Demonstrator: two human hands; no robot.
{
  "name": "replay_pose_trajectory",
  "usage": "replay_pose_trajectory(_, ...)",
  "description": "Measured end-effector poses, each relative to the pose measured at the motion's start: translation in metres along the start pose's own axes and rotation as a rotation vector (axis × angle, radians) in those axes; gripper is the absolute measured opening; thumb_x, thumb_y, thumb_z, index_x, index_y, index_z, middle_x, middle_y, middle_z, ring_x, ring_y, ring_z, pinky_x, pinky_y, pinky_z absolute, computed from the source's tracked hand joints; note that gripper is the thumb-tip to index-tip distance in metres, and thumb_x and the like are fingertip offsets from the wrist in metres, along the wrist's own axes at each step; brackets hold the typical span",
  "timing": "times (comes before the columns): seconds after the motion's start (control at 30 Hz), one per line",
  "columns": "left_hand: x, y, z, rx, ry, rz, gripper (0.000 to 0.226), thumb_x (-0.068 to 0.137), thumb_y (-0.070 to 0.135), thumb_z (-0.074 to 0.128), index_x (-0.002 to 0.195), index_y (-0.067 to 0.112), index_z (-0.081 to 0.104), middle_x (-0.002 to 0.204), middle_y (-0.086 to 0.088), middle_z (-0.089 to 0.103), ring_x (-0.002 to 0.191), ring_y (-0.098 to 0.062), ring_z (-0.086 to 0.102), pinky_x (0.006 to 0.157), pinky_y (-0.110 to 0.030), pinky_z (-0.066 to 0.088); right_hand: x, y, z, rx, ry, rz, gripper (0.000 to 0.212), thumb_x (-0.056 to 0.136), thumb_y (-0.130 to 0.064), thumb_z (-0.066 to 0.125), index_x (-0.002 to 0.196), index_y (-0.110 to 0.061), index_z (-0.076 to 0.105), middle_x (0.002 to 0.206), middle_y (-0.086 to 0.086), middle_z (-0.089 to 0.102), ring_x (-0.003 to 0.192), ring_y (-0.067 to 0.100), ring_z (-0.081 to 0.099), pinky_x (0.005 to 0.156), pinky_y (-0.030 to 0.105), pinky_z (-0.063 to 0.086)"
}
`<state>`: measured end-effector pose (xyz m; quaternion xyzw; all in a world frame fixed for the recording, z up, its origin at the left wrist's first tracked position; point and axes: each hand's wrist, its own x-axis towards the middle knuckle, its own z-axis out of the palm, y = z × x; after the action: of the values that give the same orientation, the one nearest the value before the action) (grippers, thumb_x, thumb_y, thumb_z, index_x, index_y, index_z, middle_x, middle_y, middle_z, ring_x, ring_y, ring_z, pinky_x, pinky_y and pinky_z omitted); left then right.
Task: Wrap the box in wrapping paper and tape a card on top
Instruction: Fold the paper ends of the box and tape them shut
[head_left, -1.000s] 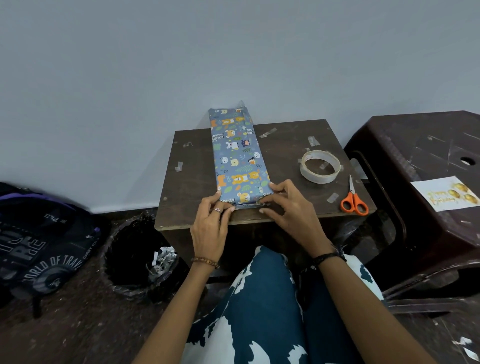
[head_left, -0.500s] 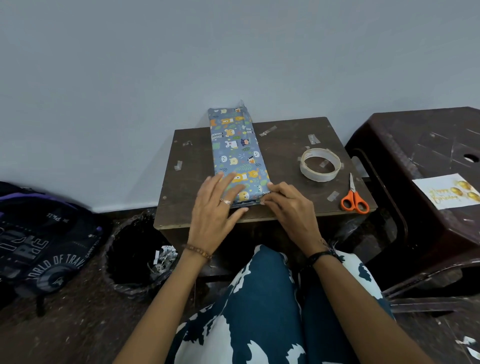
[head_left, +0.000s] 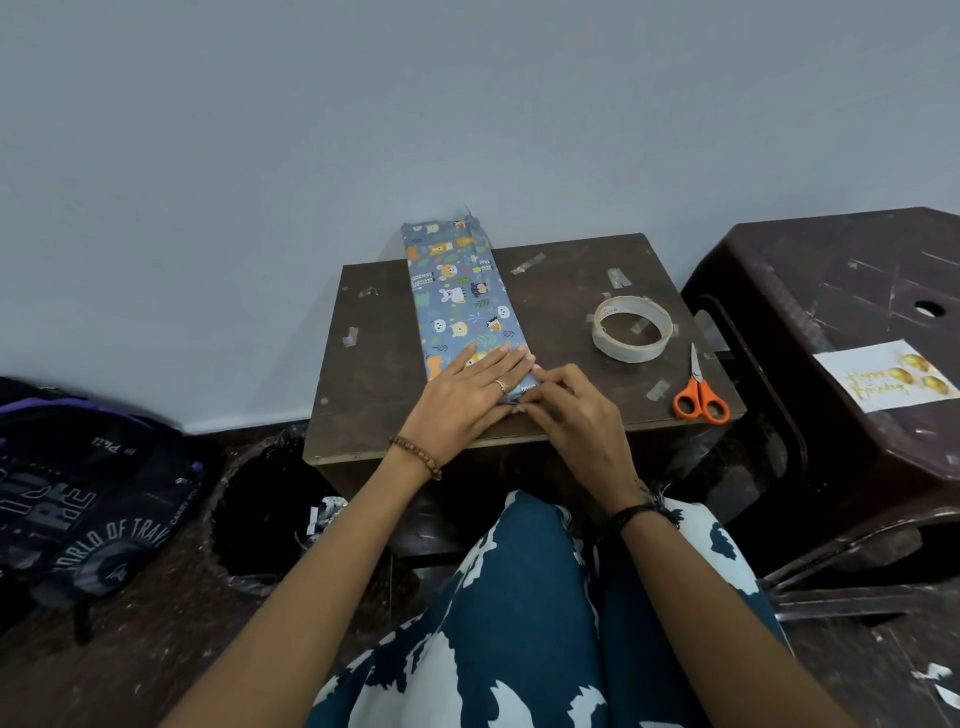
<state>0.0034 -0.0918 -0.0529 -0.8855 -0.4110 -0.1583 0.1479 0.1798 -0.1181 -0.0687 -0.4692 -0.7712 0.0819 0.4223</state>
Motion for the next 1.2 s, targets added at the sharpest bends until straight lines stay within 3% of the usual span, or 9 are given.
replay_pose_trajectory(0.13, -0.001, 0.002, 0.001, -0.110, -0.006, -0.040, 0.049, 0.090, 0.038, 0.041, 0.133, 0.015, 0.049, 0.135, -0.001, 0.053, 0.123, -0.016, 0.052, 0.103, -0.043, 0.042, 0.001, -0.004, -0.005, 0.151, -0.018, 0.178, 0.026, 0.084, -0.016, 0.070, 0.097, -0.017, 0.047, 0.098, 0.000, 0.066, 0.091, 0.015, 0.066, 0.074, 0.035, 0.055)
replay_pose_trajectory(0.3, 0.002, 0.001, -0.005, -0.254, -0.057, -0.109, 0.051, 0.089, 0.040, 0.042, 0.135, 0.018, 0.047, 0.139, 0.001, 0.049, 0.128, -0.014, 0.046, 0.109, -0.038, 0.029, 0.000, -0.003, -0.005, 0.161, -0.023, 0.116, 0.025, 0.084, -0.016, 0.070, 0.101, -0.014, 0.051, 0.102, 0.001, 0.064, 0.093, 0.012, 0.064, 0.075, 0.037, 0.055)
replay_pose_trajectory(0.43, 0.000, 0.000, -0.008, -0.368, -0.074, -0.173, 0.048, 0.089, 0.037, 0.048, 0.135, 0.020, 0.046, 0.140, 0.003, 0.048, 0.130, -0.010, 0.041, 0.112, -0.023, 0.011, 0.000, -0.003, -0.005, 0.220, -0.026, 0.171, 0.028, 0.085, -0.015, 0.069, 0.104, -0.018, 0.048, 0.102, -0.011, 0.060, 0.095, 0.008, 0.064, 0.080, 0.036, 0.056)
replay_pose_trajectory(0.57, 0.002, 0.000, -0.012, -0.421, -0.107, -0.215, 0.048, 0.086, 0.027, 0.053, 0.134, 0.023, 0.048, 0.141, 0.006, 0.045, 0.133, -0.007, 0.037, 0.115, -0.025, 0.011, 0.001, -0.002, -0.003, 0.268, -0.043, 0.230, 0.032, 0.087, -0.014, 0.067, 0.101, -0.026, 0.042, 0.101, -0.005, 0.062, 0.097, 0.011, 0.065, 0.081, 0.041, 0.055)
replay_pose_trajectory(0.67, 0.004, 0.006, -0.017, -0.437, -0.108, -0.282, 0.048, 0.085, 0.016, 0.059, 0.132, 0.024, 0.050, 0.140, 0.010, 0.045, 0.128, 0.003, 0.032, 0.114, -0.025, 0.012, 0.001, -0.004, -0.008, 0.295, -0.032, 0.231, 0.023, 0.089, -0.014, 0.063, 0.102, -0.023, 0.045, 0.099, -0.008, 0.061, 0.097, 0.010, 0.065, 0.082, 0.040, 0.055)
replay_pose_trajectory(0.77, 0.004, 0.007, -0.015, -0.459, -0.086, -0.296, 0.047, 0.083, 0.019, 0.060, 0.128, 0.026, 0.053, 0.139, 0.010, 0.048, 0.129, -0.001, 0.037, 0.114, -0.025, 0.013, 0.005, -0.003, -0.013, 0.286, -0.002, 0.211, 0.008, 0.095, -0.016, 0.053, 0.103, -0.018, 0.051, 0.099, -0.011, 0.065, 0.094, 0.010, 0.065, 0.077, 0.037, 0.054)
replay_pose_trajectory(0.87, 0.003, 0.006, -0.012, -0.480, -0.071, -0.304, 0.044, 0.082, 0.021, 0.060, 0.126, 0.026, 0.055, 0.137, 0.011, 0.049, 0.129, -0.002, 0.040, 0.115, -0.025, 0.013, 0.016, 0.002, -0.013, 0.113, 0.086, 0.196, 0.010, 0.095, -0.017, 0.050, 0.104, -0.015, 0.056, 0.099, 0.000, 0.064, 0.091, 0.016, 0.061, 0.078, 0.039, 0.051)
replay_pose_trajectory(1.03, 0.002, 0.007, -0.011, -0.497, -0.056, -0.311, 0.042, 0.083, 0.021, 0.059, 0.124, 0.025, 0.056, 0.136, 0.012, 0.051, 0.128, -0.002, 0.042, 0.114, -0.022, 0.011, 0.043, 0.029, -0.013, -0.412, 0.188, 0.307, 0.025, 0.083, -0.003, 0.059, 0.107, -0.002, 0.057, 0.102, 0.016, 0.057, 0.093, 0.031, 0.052, 0.079, 0.039, 0.043)
replay_pose_trajectory(1.2, 0.003, 0.007, -0.011, -0.512, -0.035, -0.317, 0.045, 0.080, 0.028, 0.052, 0.124, 0.025, 0.057, 0.134, 0.013, 0.052, 0.126, 0.001, 0.041, 0.114, -0.022, 0.010, 0.048, 0.046, -0.002, -0.491, 0.263, 0.360, 0.006, 0.083, -0.001, 0.063, 0.088, -0.001, 0.062, 0.085, 0.016, 0.059, 0.079, 0.031, 0.056, 0.070, 0.037, 0.045)
